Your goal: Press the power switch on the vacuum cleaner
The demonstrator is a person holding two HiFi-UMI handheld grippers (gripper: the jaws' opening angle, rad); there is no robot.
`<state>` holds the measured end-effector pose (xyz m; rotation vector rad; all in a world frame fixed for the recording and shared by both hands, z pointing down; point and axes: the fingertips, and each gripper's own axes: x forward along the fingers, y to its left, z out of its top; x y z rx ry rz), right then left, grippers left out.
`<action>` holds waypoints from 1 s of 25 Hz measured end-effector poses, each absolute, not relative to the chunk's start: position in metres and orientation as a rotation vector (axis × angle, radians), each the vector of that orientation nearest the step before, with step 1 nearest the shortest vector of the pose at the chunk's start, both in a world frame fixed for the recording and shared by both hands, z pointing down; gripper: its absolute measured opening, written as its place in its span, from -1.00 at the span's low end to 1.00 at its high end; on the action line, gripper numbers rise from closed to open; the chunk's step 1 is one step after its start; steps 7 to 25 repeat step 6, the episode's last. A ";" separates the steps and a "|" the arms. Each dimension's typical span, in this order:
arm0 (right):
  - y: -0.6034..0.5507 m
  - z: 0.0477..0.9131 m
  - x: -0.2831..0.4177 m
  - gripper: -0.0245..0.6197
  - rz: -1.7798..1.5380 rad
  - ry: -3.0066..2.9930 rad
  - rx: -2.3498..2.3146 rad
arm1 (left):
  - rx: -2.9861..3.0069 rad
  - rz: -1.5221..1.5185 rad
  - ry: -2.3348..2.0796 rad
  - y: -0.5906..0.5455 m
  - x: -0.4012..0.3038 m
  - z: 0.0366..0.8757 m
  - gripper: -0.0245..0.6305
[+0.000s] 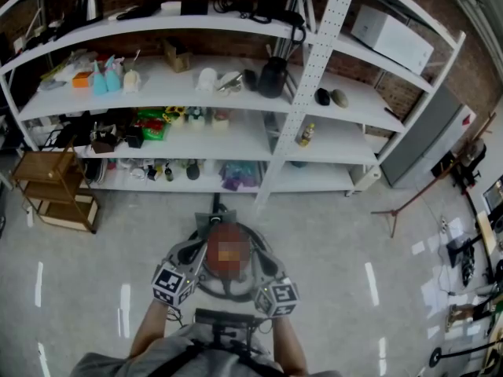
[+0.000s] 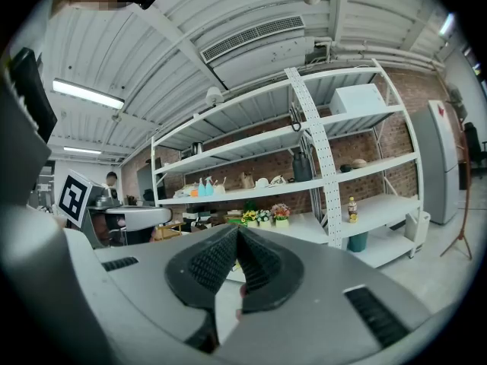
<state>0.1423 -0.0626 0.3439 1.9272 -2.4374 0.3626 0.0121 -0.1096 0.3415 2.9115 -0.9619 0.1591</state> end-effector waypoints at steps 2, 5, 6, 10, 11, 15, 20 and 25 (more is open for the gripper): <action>-0.062 0.344 0.142 -0.89 0.363 -2.439 1.927 | 2.911 0.158 -0.962 -0.109 0.012 0.341 -0.90; -0.063 0.344 0.143 -0.89 0.369 -2.440 1.921 | 2.914 0.156 -0.965 -0.109 0.014 0.338 -0.91; -0.063 0.344 0.143 -0.89 0.372 -2.441 1.919 | 2.915 0.156 -0.966 -0.110 0.015 0.337 -0.90; -0.063 0.344 0.143 -0.89 0.372 -2.441 1.919 | 2.915 0.156 -0.966 -0.110 0.015 0.337 -0.90; -0.063 0.344 0.143 -0.89 0.372 -2.441 1.919 | 2.915 0.156 -0.966 -0.110 0.015 0.337 -0.90; -0.063 0.344 0.143 -0.89 0.372 -2.441 1.919 | 2.915 0.156 -0.966 -0.110 0.015 0.337 -0.90; -0.063 0.344 0.143 -0.89 0.372 -2.441 1.919 | 2.915 0.156 -0.966 -0.110 0.015 0.337 -0.90; -0.063 0.344 0.143 -0.89 0.372 -2.441 1.919 | 2.915 0.156 -0.966 -0.110 0.015 0.337 -0.90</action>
